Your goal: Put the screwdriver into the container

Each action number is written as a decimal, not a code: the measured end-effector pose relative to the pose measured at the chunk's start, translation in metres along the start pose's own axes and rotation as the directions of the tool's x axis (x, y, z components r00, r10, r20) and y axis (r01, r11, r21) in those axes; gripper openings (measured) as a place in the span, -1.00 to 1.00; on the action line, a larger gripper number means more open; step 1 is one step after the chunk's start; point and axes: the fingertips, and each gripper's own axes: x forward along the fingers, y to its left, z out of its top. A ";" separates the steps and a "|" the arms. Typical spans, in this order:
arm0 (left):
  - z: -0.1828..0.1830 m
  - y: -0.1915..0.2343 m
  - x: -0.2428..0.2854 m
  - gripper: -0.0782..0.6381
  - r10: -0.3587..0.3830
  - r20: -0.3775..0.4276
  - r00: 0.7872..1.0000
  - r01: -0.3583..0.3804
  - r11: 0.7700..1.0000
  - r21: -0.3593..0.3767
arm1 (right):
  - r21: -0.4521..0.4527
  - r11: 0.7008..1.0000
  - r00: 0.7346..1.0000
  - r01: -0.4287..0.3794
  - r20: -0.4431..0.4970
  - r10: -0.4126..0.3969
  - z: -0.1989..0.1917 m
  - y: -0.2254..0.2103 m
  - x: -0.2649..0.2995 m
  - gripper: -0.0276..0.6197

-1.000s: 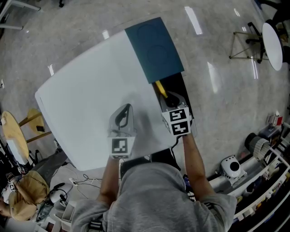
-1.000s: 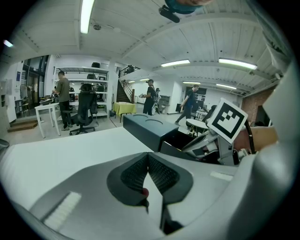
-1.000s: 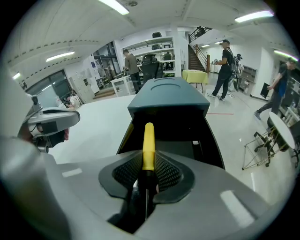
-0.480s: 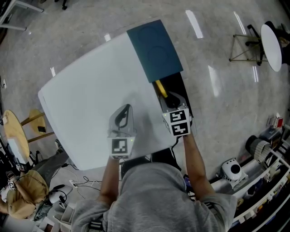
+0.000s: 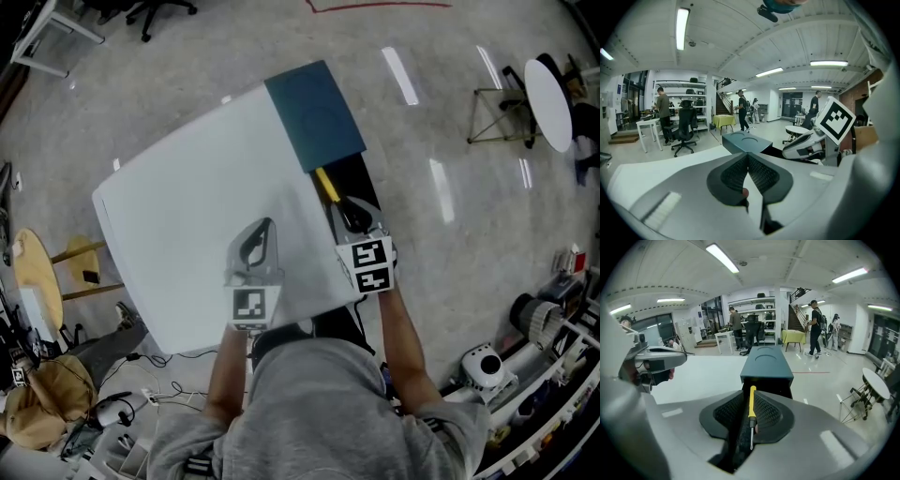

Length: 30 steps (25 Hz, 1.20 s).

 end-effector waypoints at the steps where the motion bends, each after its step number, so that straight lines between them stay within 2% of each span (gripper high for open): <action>1: 0.004 -0.002 -0.004 -0.75 -0.001 0.010 1.000 0.001 1.000 0.010 | -0.007 1.000 1.000 0.002 0.019 -0.002 0.004 0.002 -0.007 -0.70; 10: 0.039 -0.021 -0.032 -0.75 0.009 0.095 0.995 -0.015 0.998 0.064 | -0.036 0.999 0.987 0.021 0.162 -0.015 0.029 0.015 -0.062 -0.78; 19: 0.066 -0.025 -0.064 -0.75 0.043 0.172 0.984 -0.057 0.995 0.077 | -0.063 0.997 0.949 0.035 0.314 -0.013 0.056 0.035 -0.114 -0.89; 30: 0.078 -0.031 -0.105 -0.75 0.063 0.218 0.974 -0.083 0.993 0.086 | -0.073 0.997 0.922 0.034 0.387 -0.003 0.055 0.060 -0.147 -0.91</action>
